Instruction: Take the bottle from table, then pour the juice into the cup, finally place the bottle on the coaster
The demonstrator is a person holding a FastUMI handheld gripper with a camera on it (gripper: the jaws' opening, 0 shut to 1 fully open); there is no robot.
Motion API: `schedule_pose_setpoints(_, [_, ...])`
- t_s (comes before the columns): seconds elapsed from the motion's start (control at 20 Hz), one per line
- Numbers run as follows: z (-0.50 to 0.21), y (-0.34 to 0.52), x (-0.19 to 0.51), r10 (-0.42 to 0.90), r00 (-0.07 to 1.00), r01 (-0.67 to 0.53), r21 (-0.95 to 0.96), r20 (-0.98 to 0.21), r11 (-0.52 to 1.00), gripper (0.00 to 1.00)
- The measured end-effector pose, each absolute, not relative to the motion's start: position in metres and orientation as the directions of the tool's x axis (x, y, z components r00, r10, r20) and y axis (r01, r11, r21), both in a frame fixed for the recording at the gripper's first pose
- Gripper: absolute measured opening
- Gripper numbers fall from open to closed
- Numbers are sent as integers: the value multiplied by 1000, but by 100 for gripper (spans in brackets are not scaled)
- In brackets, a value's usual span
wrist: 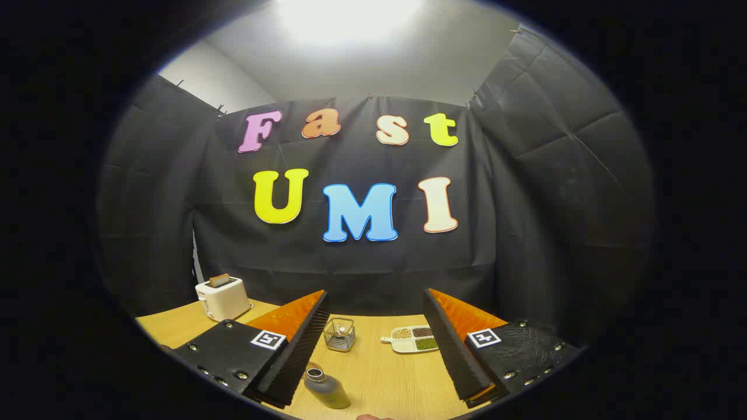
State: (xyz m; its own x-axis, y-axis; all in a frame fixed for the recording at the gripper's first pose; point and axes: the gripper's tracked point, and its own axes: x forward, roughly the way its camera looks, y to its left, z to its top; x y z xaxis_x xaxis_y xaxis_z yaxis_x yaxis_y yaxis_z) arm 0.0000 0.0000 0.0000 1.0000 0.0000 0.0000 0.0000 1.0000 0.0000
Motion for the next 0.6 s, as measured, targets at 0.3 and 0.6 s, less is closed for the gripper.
schedule_pose_setpoints(0.3, [-6, 1, 2, 8, 1000, -9, -5, -11, 1000, 98])
schedule_pose_setpoints(0.6, [-4, -5, 4, -32, 999, 32, 16, 9, 999, 98])
